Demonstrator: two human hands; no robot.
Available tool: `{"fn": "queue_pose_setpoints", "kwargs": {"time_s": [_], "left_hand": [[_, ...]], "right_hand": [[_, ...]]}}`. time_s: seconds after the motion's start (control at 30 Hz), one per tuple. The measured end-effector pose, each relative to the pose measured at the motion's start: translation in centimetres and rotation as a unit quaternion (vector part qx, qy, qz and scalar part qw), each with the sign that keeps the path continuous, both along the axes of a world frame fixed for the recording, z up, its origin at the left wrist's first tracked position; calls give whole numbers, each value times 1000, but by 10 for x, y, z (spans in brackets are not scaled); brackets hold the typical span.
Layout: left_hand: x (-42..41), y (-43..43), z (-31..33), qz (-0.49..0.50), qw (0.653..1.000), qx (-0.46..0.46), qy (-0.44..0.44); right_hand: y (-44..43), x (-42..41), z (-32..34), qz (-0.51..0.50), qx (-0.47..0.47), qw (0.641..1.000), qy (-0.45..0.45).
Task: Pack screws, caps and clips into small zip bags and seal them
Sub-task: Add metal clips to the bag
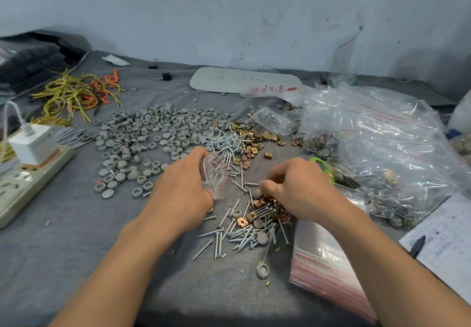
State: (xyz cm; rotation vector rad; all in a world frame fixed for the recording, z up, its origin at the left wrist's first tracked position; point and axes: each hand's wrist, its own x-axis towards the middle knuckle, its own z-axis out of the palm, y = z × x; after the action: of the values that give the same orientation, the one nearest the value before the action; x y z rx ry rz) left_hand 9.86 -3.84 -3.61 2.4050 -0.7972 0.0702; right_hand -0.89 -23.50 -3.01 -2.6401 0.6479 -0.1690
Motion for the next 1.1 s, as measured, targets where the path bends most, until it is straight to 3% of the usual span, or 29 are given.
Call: {"fn": "queue_pose_setpoints", "kwargs": {"time_s": [0.13, 0.57, 0.67, 0.73, 0.83, 1.0, 1.1], "left_hand": [[6, -1, 0, 26, 999, -9, -19], [21, 10, -1, 48, 999, 4, -13], [24, 13, -1, 53, 999, 6, -6], [24, 14, -1, 53, 999, 2, -7], [22, 13, -2, 43, 999, -10, -20], [14, 5, -2, 21, 999, -17, -20], [10, 2, -1, 2, 999, -33, -10]], "right_hand": [[-2, 24, 4, -18, -22, 999, -43], [6, 80, -18, -64, 61, 994, -63], [7, 71, -14, -70, 129, 984, -103], [7, 62, -7, -71, 289, 943, -148], [11, 50, 3, -43, 498, 845, -190], [22, 42, 14, 7, 626, 753, -203], [27, 40, 17, 26, 651, 730, -206]]}}
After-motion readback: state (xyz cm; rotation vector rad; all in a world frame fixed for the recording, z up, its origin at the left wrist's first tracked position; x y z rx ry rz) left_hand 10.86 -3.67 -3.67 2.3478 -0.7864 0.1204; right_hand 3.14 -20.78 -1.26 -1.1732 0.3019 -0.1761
